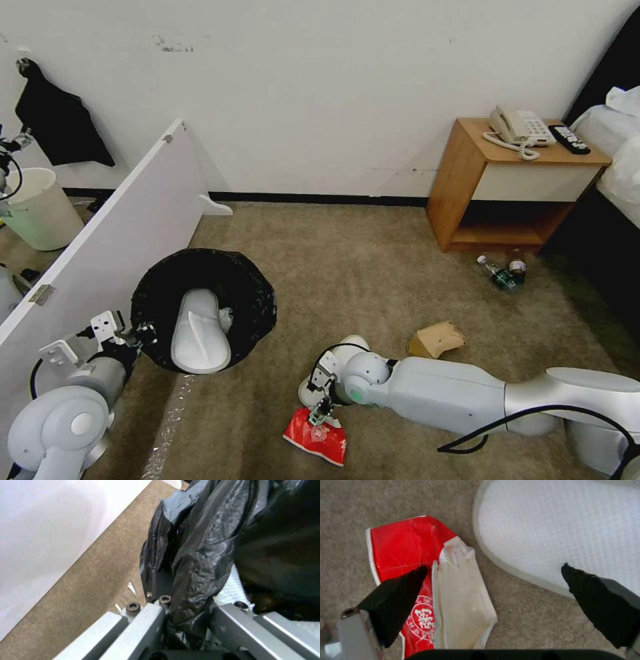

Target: Pick up the trash bin, then pick up the garbage from the floor and place it into the trash bin.

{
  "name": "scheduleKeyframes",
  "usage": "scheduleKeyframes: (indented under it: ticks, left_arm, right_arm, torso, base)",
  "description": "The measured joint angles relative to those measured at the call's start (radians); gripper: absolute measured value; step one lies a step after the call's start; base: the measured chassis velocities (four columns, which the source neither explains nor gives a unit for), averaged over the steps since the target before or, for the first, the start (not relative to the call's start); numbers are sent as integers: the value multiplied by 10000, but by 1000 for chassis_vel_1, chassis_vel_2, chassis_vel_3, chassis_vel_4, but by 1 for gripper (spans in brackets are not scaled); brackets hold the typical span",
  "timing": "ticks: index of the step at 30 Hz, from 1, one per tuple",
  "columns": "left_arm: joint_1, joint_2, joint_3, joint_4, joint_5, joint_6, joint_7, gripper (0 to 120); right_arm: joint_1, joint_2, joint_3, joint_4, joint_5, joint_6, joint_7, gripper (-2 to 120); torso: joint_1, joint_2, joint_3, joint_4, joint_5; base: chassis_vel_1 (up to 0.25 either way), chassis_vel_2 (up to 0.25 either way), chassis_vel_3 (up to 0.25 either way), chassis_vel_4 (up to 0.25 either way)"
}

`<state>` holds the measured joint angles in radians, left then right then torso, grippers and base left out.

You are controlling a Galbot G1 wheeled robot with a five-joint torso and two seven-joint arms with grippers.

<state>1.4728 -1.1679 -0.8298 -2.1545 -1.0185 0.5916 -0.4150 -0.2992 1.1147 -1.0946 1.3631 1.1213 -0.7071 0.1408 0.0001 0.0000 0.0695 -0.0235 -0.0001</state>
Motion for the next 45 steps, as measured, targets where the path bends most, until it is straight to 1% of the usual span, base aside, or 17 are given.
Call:
scheduleKeyframes:
  ticks: [9, 12, 14, 17, 18, 19, 21, 23, 24, 27, 30, 31, 33, 35, 36, 38, 45]
  left_arm:
    - [4, 27, -56, -44, -22, -2, 0, 0]
    - [4, 33, -61, -44, -29, -2, -1, 0]
    - [0, 27, -61, -51, -31, -1, -6, 0]
    - [-10, 19, -35, -76, -30, -2, -14, 0]
    - [-10, 19, -35, -76, -30, -2, -14, 0]
    - [-16, 23, -32, -76, -31, -1, -16, 0]
    - [-19, 35, -32, -75, -35, -1, -17, 0]
    - [-29, 67, -32, -76, -55, -1, -22, 0]
    - [-29, 67, -32, -76, -55, -1, -22, 0]
    - [-47, 103, -33, -76, -78, -1, -29, 0]
    - [-48, 105, -33, -76, -81, -2, -32, 0]
    - [-50, 111, -29, -75, -81, -1, -36, 0]
    - [-52, 115, -23, -75, -82, -1, -38, 0]
    - [-70, 135, -4, -69, -85, -1, -43, 0]
    - [-70, 135, -4, -69, -85, -1, -43, 0]
    - [-111, 163, 32, -56, -94, -1, -54, 0]
    - [-145, 215, 123, -42, -92, 3, -67, 0]
  right_arm:
    - [-84, 112, 10, -28, 41, 0, 76, 100]
    - [-86, 108, 13, -24, 64, 0, 106, 96]
    - [-83, 93, 14, -7, 70, 0, 112, 92]
    - [-83, 55, 22, 25, 113, 5, 140, 76]
    - [-83, 55, 22, 25, 113, 5, 140, 76]
    - [-85, 53, 25, 31, 120, 10, 143, 69]
    - [-88, 53, 26, 34, 124, 13, 146, 65]
    - [-91, 72, 27, 50, 133, 15, 154, 54]
    - [-91, 72, 27, 50, 133, 15, 154, 54]
    - [-84, 114, 23, 63, 153, 16, 170, 39]
    - [-76, 127, 23, 63, 161, 16, 173, 34]
    - [-64, 147, 21, 58, 164, 16, 175, 26]
    - [-60, 155, 21, 58, 167, 16, 177, 22]
    - [-32, 167, 13, 64, 188, 15, 182, 13]
    - [-32, 167, 13, 64, 188, 15, 182, 13]
    - [-3, 169, 10, 96, 233, 8, 213, 0]
    - [79, 65, 25, 289, 411, -4, 389, 0]
  torso:
    - [0, 0, 0, 0, 1]
    - [0, -1, 0, 1, 1]
    - [0, 0, 0, 0, 1]
    - [0, 0, -1, 0, 1]
    - [0, 0, -1, 0, 1]
    - [0, 0, -1, 0, 1]
    - [0, 0, 0, 1, 1]
    - [0, 0, 0, 1, 2]
    - [0, 0, 0, 1, 2]
    - [0, 0, 0, 1, 2]
    - [0, 0, 0, 1, 1]
    - [-1, 0, 0, 1, 1]
    - [0, 0, -1, 1, 1]
    - [0, 0, -1, 1, 1]
    - [0, 0, -1, 1, 1]
    - [0, 0, 0, 0, 1]
    - [0, 0, -1, -1, 1]
  base:
    - [0, 0, 0, 0]
    - [0, 0, 0, 0]
    - [0, 0, 0, 0]
    - [0, 0, 0, 0]
    - [0, 0, 0, 0]
    - [0, 0, 0, 0]
    - [0, 0, 0, 0]
    - [0, 0, 0, 0]
    - [0, 0, 0, 0]
    - [0, 0, 0, 0]
    - [0, 0, 0, 0]
    - [0, 0, 0, 0]
    - [0, 0, 0, 0]
    - [0, 0, 0, 0]
    - [0, 0, 0, 0]
    - [0, 0, 0, 0]
    - [0, 0, 0, 0]
